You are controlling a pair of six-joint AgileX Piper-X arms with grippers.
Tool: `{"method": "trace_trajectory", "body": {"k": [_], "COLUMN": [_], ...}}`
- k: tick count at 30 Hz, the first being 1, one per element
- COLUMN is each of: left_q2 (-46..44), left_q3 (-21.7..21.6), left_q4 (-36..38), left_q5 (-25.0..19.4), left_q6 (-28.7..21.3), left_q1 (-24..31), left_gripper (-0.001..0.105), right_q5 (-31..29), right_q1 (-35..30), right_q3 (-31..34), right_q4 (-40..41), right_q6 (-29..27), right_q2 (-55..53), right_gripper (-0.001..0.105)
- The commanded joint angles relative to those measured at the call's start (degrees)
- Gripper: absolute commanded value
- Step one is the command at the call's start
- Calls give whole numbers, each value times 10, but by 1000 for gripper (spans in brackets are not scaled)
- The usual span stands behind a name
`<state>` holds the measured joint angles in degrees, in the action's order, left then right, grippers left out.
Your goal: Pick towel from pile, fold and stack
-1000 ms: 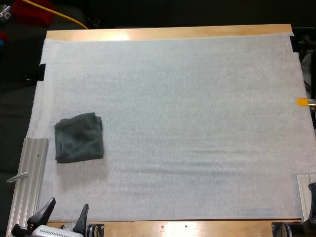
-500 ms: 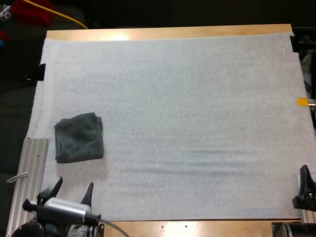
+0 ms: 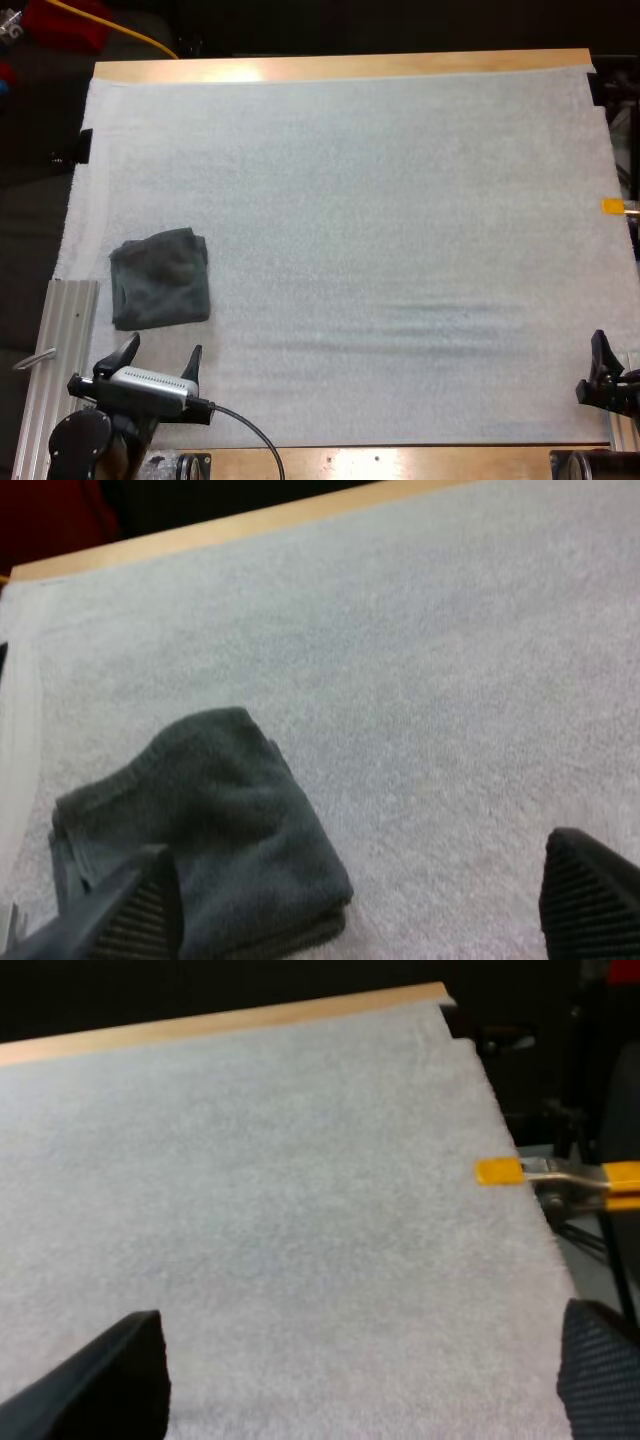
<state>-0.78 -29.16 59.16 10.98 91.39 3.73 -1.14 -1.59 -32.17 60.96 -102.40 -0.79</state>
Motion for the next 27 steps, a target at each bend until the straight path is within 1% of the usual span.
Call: {"method": "trace_trajectory", "body": {"k": [1,4,20,23,27], "left_q2": [-78,-78,-78,-78,-78], "left_q3": [-1,-1,-1,-1,-1], "left_q4": [-13,-13,-13,-13,-13], "left_q5": [-5,-5,-5,-5,-5], "left_q6": [0,0,0,0,0], "left_q1": [-2,-2,-2,-15,-57], "left_gripper": [71,71,71,71,71], "right_q5": [-4,-4,-4,-4,-4], "right_q1": [-2,-2,-1,-1,-1], "right_q3": [5,16,16,16,16], "right_q4": [-8,-13,-14,-14,-14], "right_q6": [-2,-2,-2,-2,-2], "right_q2": [-22,-22,-22,-22,-22], "right_gripper": [77,77,77,77,77]}}
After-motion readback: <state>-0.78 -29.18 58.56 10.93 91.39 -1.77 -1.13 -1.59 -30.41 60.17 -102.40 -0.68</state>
